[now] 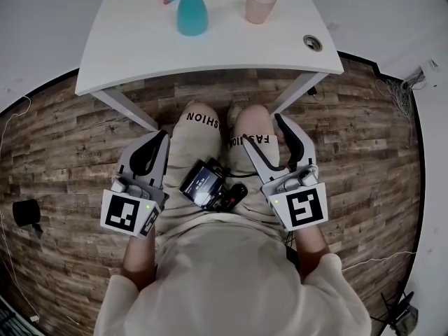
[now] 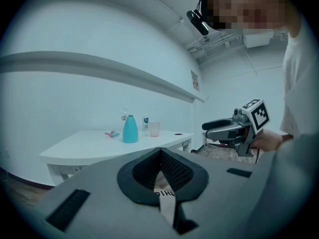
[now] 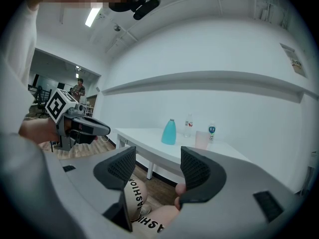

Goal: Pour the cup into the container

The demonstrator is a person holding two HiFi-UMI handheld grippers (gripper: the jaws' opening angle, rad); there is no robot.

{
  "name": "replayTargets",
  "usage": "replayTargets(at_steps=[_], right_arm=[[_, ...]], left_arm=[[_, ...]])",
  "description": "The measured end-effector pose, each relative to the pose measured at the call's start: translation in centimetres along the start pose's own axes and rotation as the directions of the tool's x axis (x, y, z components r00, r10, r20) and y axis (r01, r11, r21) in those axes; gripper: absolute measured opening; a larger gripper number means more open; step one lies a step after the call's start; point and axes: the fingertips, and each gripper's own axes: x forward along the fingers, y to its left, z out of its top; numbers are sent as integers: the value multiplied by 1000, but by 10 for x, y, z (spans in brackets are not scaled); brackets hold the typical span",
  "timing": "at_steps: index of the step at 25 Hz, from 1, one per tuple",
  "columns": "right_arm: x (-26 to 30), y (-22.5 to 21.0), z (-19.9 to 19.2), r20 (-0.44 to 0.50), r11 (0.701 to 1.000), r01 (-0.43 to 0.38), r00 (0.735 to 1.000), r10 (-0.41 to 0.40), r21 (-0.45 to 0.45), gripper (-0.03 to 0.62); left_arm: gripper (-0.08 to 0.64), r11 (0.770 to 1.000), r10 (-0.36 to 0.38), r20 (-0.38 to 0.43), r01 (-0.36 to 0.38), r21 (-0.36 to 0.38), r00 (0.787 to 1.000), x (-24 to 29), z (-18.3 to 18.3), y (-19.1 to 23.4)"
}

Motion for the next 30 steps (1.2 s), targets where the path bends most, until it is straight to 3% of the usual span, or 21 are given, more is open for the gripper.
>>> replayTargets(at_steps=[18,30], right_arm=[[-12,5,-7,18,1000,22,1000,-22,5,282],[-22,14,-24,25,999,44,999,-44,8,282]], left_arm=[[11,1000,5,2,-5,-3,1000,-8,-6,-9],[11,1000,9,-35,-10,-29,999,-13,-33,-22]])
